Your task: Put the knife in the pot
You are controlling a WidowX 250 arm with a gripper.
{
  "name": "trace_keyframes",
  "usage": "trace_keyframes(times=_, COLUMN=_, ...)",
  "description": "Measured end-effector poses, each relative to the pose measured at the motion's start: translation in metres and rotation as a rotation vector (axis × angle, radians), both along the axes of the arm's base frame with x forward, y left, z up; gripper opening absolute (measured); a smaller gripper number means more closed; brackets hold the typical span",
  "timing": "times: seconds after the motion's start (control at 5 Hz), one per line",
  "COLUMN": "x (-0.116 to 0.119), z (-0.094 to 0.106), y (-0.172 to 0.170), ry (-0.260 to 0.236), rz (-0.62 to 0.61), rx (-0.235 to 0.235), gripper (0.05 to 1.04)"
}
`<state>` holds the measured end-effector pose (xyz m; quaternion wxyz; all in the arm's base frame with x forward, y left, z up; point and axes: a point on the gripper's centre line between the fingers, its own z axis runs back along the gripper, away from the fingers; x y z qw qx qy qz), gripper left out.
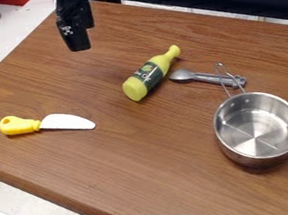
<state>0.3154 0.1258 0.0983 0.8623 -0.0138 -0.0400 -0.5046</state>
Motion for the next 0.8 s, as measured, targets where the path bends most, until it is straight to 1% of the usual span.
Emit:
trace_keyframes(times=0.2, x=-0.004, z=-0.013, y=-0.002, ry=0.035, rz=-0.003, rx=-0.015, gripper=0.998)
trace_keyframes(times=0.4, x=-0.013, z=-0.024, y=-0.001, ry=0.051, rz=-0.026, rx=-0.027, gripper=0.998)
trace_keyframes(times=0.6, x=-0.019, z=-0.019, y=0.007, ry=0.028, rz=-0.051, rx=-0.026, gripper=0.998)
trace_keyframes(times=0.8, x=-0.025, z=-0.019, y=0.018, ry=0.016, rz=-0.072, rx=-0.039, gripper=0.998)
